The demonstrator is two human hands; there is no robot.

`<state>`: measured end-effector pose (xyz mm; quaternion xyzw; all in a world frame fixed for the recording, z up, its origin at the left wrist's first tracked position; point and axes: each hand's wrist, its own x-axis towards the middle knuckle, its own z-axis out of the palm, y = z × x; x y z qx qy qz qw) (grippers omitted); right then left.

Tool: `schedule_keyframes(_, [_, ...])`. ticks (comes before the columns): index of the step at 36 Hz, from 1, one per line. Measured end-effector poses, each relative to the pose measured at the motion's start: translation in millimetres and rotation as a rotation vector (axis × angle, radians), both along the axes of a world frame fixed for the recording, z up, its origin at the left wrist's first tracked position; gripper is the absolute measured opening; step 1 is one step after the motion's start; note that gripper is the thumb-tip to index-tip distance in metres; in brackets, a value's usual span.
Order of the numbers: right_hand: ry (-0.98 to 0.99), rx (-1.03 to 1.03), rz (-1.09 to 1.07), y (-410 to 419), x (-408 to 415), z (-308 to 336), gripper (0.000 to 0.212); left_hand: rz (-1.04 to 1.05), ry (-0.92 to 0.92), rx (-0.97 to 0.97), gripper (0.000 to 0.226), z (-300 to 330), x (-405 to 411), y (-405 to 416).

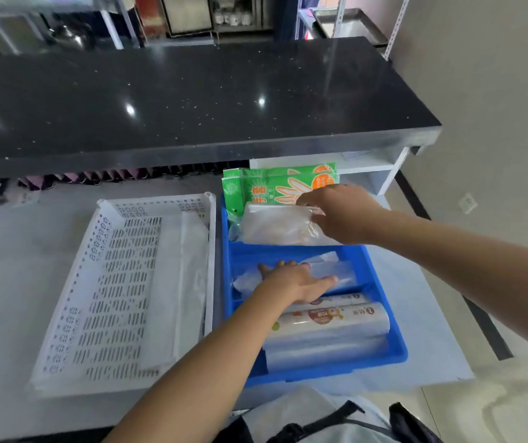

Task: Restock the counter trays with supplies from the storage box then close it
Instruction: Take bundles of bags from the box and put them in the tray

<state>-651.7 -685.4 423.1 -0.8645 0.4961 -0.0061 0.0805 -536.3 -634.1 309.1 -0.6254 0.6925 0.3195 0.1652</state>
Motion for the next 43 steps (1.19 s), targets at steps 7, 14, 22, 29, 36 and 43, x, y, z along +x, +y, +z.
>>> schedule_keyframes(7, [0.215,0.063,0.147,-19,27,-43,0.043,0.089,0.046,-0.029,0.105,-3,-5,9])
schedule_keyframes(14, [0.203,0.011,0.179,-21,29,-80,0.039,0.103,0.114,-0.038,0.091,-1,0,13])
schedule_keyframes(22, [0.013,0.073,0.052,-29,-2,-79,0.045,0.26,0.397,-0.487,0.046,21,41,26])
schedule_keyframes(29, [0.052,0.089,-0.083,-15,-55,-83,0.035,0.249,0.302,-0.616,0.048,27,97,4])
schedule_keyframes(36, [-0.032,0.253,-0.142,-17,-42,-83,0.029,0.11,0.166,-0.506,0.036,22,99,-22])
schedule_keyframes(43, [0.02,0.239,-0.19,-24,-36,-85,0.028,0.144,0.224,-0.423,0.03,28,102,-37])
